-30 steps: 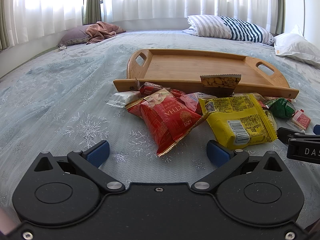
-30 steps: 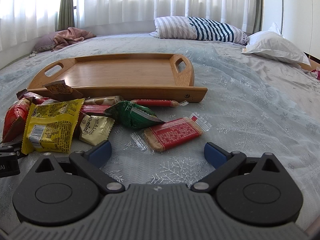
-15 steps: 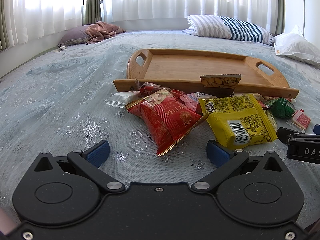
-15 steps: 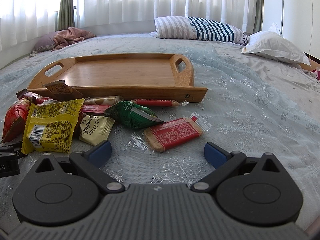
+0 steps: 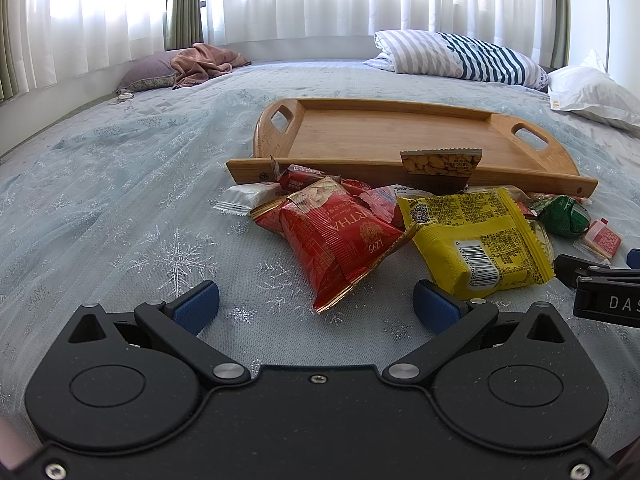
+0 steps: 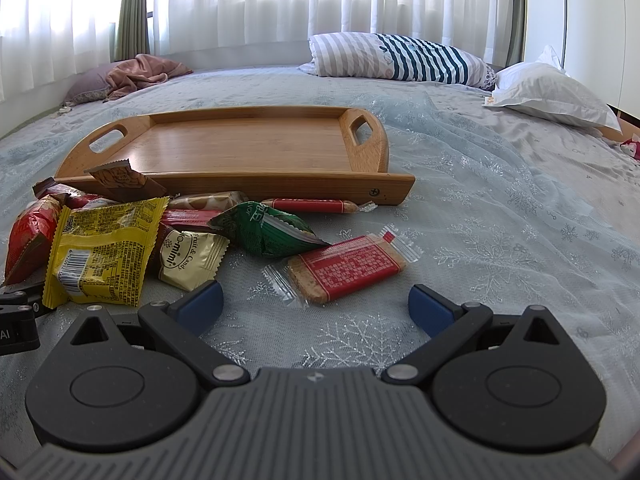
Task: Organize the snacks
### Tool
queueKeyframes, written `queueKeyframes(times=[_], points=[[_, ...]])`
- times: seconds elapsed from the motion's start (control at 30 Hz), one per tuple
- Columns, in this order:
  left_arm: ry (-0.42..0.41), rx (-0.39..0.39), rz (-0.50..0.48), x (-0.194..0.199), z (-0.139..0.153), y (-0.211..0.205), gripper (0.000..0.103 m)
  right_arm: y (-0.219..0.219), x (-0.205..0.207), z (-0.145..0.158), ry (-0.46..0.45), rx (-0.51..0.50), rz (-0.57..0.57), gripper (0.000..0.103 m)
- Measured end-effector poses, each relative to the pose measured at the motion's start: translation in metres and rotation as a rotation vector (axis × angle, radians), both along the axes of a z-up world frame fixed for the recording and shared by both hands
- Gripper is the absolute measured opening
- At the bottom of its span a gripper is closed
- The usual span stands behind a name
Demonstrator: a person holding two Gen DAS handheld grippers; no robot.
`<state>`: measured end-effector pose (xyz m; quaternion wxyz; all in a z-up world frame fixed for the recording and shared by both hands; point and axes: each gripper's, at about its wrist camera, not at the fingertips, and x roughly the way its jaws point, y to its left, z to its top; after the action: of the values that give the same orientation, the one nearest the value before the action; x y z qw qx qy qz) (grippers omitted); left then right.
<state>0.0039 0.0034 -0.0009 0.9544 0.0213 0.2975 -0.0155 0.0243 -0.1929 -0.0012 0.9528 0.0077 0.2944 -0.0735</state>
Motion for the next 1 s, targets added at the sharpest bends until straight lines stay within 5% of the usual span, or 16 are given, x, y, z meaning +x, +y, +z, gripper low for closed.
queueKeyframes(times=[0.7,1.0], points=[[0.077,0.010,-0.055,0.007,0.014,0.004,0.103,-0.004,0.010,0.008,0.059,0.014,0.017,0.103],[0.027,0.064,-0.094,-0.006,0.030,-0.001,0.103,-0.027,0.024,0.013,0.076,0.042,0.042,0.103]])
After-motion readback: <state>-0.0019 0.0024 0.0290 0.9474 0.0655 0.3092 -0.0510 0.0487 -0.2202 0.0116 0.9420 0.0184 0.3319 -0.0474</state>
